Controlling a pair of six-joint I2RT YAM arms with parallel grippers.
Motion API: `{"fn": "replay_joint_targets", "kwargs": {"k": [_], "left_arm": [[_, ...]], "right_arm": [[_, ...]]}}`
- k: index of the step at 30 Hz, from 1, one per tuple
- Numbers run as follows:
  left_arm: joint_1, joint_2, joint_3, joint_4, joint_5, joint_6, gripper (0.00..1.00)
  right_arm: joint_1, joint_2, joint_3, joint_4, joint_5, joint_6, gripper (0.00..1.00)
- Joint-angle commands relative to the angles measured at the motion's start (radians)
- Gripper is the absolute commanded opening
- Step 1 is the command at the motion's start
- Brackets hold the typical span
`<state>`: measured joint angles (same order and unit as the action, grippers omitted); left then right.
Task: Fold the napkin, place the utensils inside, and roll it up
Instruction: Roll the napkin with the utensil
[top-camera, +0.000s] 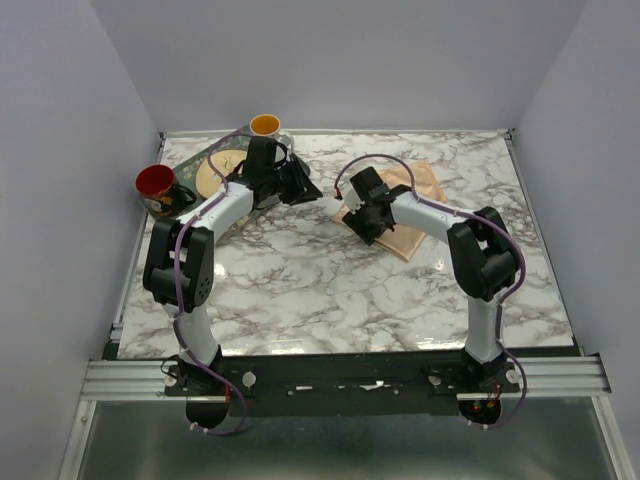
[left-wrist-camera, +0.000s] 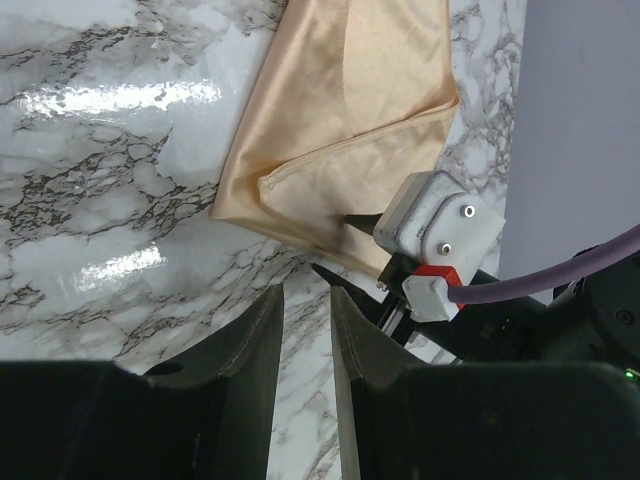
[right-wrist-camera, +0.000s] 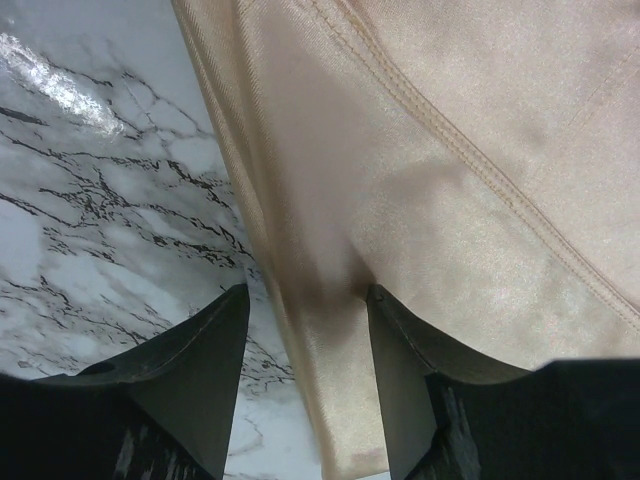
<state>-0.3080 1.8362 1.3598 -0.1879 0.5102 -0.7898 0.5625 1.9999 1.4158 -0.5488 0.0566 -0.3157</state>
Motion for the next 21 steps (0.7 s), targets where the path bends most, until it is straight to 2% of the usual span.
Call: {"fn": "replay_joint_targets", "kwargs": {"k": [1, 8, 12, 16, 21], "left_arm": [[0.012, -0.022, -0.011, 0.008, 0.027, 0.009, 0.34], [0.012, -0.022, -0.016, 0.015, 0.031, 0.004, 0.34], [0.014, -0.022, -0.016, 0.018, 0.033, 0.004, 0.34], [0.014, -0.02, -0.018, 0.019, 0.04, 0.001, 0.34], [0.014, -0.018, -0.018, 0.021, 0.04, 0.001, 0.34]], "right_arm": [[-0.01, 0.051, -0.012, -0.019, -0.052, 0.006, 0.58], [-0.009, 0.069, -0.028, -0.049, -0.144, 0.026, 0.49], [-0.009, 0.089, -0.018, -0.074, -0.143, 0.032, 0.46], [-0.009, 0.111, 0.02, -0.105, -0.135, 0.052, 0.39], [-0.009, 0.116, 0.02, -0.096, -0.078, 0.066, 0.4]]}}
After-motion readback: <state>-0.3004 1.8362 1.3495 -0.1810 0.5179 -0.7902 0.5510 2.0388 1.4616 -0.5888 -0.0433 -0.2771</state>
